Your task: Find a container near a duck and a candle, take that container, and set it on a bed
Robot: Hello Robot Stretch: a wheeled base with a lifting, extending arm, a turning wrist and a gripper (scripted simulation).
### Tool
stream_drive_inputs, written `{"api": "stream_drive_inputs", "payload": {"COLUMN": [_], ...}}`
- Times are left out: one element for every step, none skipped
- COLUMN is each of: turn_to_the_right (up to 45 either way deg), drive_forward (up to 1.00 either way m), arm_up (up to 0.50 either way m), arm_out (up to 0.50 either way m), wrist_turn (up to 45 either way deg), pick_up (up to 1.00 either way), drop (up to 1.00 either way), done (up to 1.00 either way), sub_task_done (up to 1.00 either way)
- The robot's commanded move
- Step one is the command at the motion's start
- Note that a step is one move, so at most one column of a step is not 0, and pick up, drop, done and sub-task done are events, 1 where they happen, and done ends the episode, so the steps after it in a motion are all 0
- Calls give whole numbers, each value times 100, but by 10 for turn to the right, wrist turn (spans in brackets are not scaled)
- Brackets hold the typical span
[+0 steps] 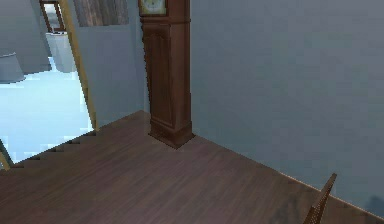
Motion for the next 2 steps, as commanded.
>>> {"api": "stream_drive_inputs", "payload": {"turn_to_the_right": [0,0], "drive_forward": [0,0], "arm_up": [0,0], "arm_out": [0,0], "wrist_turn": [450,450], "pick_up": [0,0], "drop": [0,0], "done": [0,0], "sub_task_done": [0,0]}}
